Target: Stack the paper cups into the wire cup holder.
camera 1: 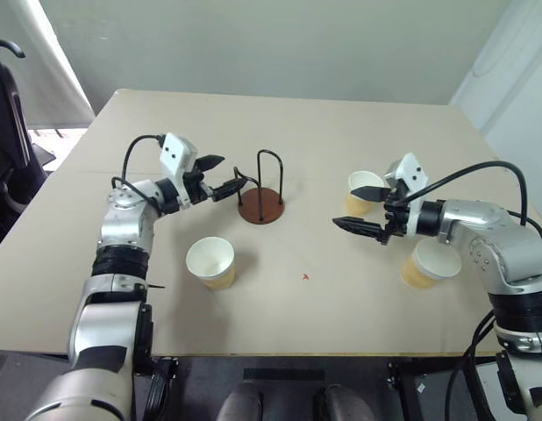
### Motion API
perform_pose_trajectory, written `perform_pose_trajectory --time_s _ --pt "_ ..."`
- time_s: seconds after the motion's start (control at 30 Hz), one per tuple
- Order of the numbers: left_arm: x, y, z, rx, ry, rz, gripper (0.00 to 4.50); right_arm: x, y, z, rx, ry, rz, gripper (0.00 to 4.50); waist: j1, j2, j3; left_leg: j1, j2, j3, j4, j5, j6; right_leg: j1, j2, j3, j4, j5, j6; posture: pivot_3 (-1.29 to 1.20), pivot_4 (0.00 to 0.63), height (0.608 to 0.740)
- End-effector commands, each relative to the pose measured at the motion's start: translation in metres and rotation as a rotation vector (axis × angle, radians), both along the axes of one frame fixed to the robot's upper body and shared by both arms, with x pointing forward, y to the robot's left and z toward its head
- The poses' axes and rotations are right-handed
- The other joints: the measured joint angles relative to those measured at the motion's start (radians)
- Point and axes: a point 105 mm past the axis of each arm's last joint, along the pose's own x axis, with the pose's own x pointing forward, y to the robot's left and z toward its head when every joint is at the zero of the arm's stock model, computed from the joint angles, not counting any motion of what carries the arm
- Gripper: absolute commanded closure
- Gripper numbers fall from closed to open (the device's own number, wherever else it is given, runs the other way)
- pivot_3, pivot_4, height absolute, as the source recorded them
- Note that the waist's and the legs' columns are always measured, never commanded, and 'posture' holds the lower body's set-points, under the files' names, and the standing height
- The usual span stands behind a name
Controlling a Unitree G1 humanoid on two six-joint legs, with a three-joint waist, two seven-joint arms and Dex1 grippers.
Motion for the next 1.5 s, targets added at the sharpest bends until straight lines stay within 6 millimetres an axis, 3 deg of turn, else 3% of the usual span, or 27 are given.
perform_pose_trajectory --time_s 0.03,0.37,1.23,1.5 --pt "0.001 -0.002 0.008 -0.011 -0.038 0.0 0.0 -0.002 -0.001 0.012 0.001 -0.047 0.0 0.03 0.0 0.0 0.0 0.0 0.0 0.0 0.0 0.0 0.0 0.0 0.0 0.0 0.0 0.0 0.0 0.0 0.15 0.74" --pt "-0.008 -0.015 -0.007 0.085 -0.006 -0.101 0.0 -0.001 -0.002 0.012 0.001 -0.045 -0.006 0.03 -0.001 0.0 0.0 0.0 0.0 0.0 0.0 0.0 0.0 0.0 0.0 0.0 0.0 0.0 0.0 0.0 0.15 0.74" --pt "0.014 -0.007 0.007 0.128 -0.174 0.071 0.0 -0.002 -0.003 0.011 0.004 -0.048 -0.014 0.03 -0.001 0.0 0.0 0.0 0.0 0.0 0.0 0.0 0.0 0.0 0.0 0.0 0.0 0.0 0.0 0.0 0.15 0.74" --pt "0.011 -0.029 -0.005 0.067 -0.117 -0.021 0.0 -0.002 -0.004 0.012 0.005 -0.049 -0.017 0.03 0.001 0.0 0.0 0.0 0.0 0.0 0.0 0.0 0.0 0.0 0.0 0.0 0.0 0.0 0.0 0.0 0.15 0.74"
